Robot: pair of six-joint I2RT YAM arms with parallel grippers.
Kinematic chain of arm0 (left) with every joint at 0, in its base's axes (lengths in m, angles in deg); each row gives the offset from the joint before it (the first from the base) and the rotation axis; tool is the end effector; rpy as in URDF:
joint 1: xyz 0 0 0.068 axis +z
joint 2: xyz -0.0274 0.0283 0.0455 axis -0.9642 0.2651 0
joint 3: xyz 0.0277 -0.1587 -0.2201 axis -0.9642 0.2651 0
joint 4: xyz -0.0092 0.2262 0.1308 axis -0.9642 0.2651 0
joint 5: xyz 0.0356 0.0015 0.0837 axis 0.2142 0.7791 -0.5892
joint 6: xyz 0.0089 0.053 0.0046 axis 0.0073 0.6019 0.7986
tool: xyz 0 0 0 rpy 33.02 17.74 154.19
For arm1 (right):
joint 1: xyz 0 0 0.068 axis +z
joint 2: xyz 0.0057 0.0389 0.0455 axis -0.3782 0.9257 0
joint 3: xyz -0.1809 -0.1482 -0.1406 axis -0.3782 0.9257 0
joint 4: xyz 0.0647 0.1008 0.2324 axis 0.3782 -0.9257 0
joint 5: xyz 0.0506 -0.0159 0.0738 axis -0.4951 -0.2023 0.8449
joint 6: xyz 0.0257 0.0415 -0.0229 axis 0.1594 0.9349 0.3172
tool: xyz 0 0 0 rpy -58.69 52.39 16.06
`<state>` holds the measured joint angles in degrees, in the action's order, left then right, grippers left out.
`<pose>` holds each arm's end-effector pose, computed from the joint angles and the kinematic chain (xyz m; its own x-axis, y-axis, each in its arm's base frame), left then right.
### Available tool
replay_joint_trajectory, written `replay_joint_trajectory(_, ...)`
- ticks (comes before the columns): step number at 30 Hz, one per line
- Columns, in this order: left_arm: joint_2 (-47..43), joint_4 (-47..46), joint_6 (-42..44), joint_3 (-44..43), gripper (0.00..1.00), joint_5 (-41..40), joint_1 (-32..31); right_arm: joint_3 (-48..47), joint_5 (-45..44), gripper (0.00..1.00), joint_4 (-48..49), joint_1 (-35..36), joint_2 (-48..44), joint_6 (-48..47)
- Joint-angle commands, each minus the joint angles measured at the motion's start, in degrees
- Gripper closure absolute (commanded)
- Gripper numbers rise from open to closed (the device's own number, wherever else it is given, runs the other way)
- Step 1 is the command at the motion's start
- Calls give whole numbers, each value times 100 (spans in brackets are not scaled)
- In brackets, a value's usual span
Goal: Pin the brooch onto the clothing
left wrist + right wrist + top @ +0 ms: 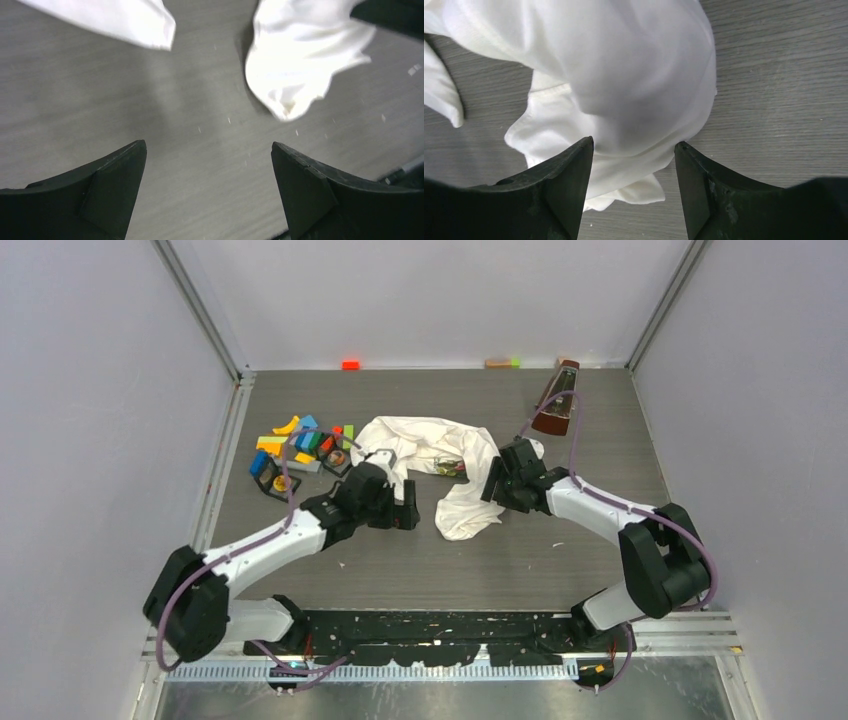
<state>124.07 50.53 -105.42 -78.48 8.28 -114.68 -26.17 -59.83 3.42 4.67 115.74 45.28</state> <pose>0.1877 -0.1573 0.2213 -0.7836 -0.0721 -0.6171 0.2415 0.8798 -0.4095 0.2587 0.1270 0.1914 -0.8067 0.2914 -0.5141 0.1468 0.9415 0.3033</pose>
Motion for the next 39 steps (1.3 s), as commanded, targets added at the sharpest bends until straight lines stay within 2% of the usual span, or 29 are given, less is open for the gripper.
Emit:
replay_joint_trajectory(1,938,-476,620,-1116,0,-1197,2,8,-408,35,379,22,219,71)
replay_joint_trajectory(4,1515,-760,833,-1405,0,-1760,44,46,-420,38,429,26,213,42)
replay_joint_trajectory(7,2165,-908,791,-1648,1,-1819,240,86,-421,43,469,22,124,15)
replay_joint_trajectory(11,2675,-1262,512,-1751,14,-1588,493,57,-440,44,490,26,68,8)
replay_joint_trajectory(15,2991,-1620,506,-1814,17,-1604,521,-28,-472,44,502,26,182,-53)
replay_joint_trajectory(19,3355,-1530,601,-2098,21,-1611,596,-110,-560,51,441,16,317,-147)
replay_joint_trajectory(23,3683,-1575,655,-2259,28,-1639,688,-180,-634,64,377,16,271,-272)
replay_joint_trajectory(27,3807,-1723,826,-2325,57,-1674,706,-240,-847,85,258,15,152,-353)
replay_joint_trajectory(28,3836,-1751,898,-2347,66,-1725,708,-277,-920,95,200,13,121,-361)
replay_joint_trajectory(30,3868,-1689,1077,-2455,87,-1811,716,-375,-1007,99,57,-2,18,-413)
replay_joint_trajectory(32,3739,-1687,1228,-2497,98,-1909,720,-543,-1151,99,-196,-33,-148,-522)
replay_joint_trajectory(36,2805,-2033,1598,-2115,100,-1911,721,-995,-1695,99,-917,-140,-811,-752)
replay_joint_trajectory(39,1872,-1498,1813,-2188,100,-1942,720,-1329,-2253,100,-1424,-230,-1601,-979)
